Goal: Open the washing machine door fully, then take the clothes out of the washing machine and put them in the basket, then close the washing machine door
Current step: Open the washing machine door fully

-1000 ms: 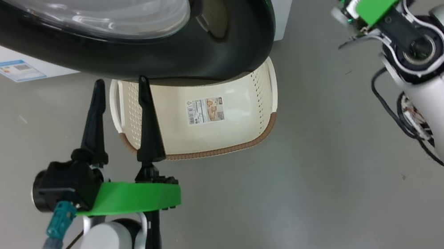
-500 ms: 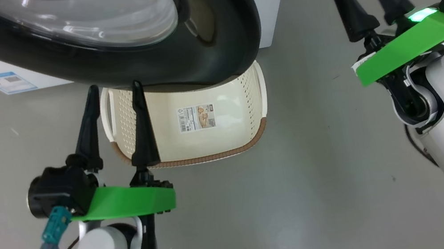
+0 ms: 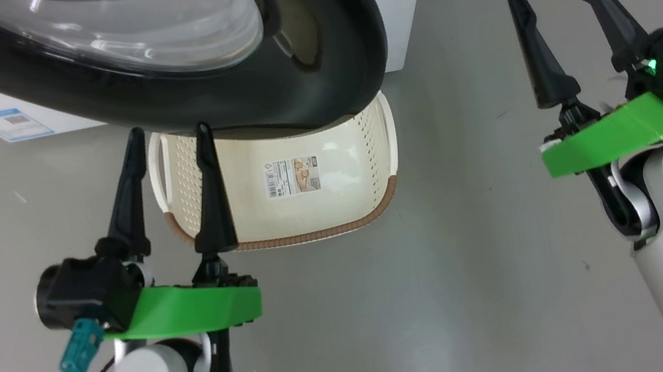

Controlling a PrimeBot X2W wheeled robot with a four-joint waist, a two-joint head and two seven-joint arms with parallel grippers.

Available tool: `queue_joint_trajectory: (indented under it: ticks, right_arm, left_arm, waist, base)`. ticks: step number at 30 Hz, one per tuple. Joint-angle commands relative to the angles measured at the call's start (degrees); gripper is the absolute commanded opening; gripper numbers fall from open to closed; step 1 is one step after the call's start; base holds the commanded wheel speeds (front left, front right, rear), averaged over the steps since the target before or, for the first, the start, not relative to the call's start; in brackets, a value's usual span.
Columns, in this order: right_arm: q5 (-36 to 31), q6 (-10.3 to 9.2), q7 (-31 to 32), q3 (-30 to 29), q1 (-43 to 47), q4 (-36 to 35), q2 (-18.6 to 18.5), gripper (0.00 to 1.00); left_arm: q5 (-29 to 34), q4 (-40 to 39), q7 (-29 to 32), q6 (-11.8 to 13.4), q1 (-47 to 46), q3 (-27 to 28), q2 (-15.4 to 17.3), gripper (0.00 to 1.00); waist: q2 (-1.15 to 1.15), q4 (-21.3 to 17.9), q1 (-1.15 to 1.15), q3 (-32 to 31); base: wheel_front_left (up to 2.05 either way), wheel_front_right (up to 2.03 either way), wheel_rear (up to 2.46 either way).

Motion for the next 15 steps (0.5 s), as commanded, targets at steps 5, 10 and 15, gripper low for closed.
queue_joint_trajectory:
  ticks: [5, 10, 15]
  right_arm:
    - [-1.79, 0.26, -0.35, -0.91, 4.26, -5.93, 1.22, 1.0]
    - [-0.78, 0.26, -0.35, -0.89, 7.27, -7.85, 1.26, 1.0]
    - [-2.38, 0.26, -0.35, 0.07, 10.3, -9.15, 1.27, 1.0]
  left_arm:
    - [1.22, -2.95, -0.45, -0.57, 1.35, 1.94, 1.04, 1.0]
    - [1.35, -3.39, -0.45, -0.92, 2.01, 1.91, 1.04, 1.0]
    - [1.85, -3.41, -0.45, -1.17, 2.86, 1.82, 1.04, 1.0]
  waist:
    - [0.0, 0.23, 0.0, -0.23]
    - [0.0, 0.36, 0.0, -0.74]
    - [0.0, 0.28, 0.0, -1.57]
  base:
    - [0.0, 0.0, 0.0]
    - [0.0, 0.0, 0.0]
    - [0.0, 0.0, 0.0]
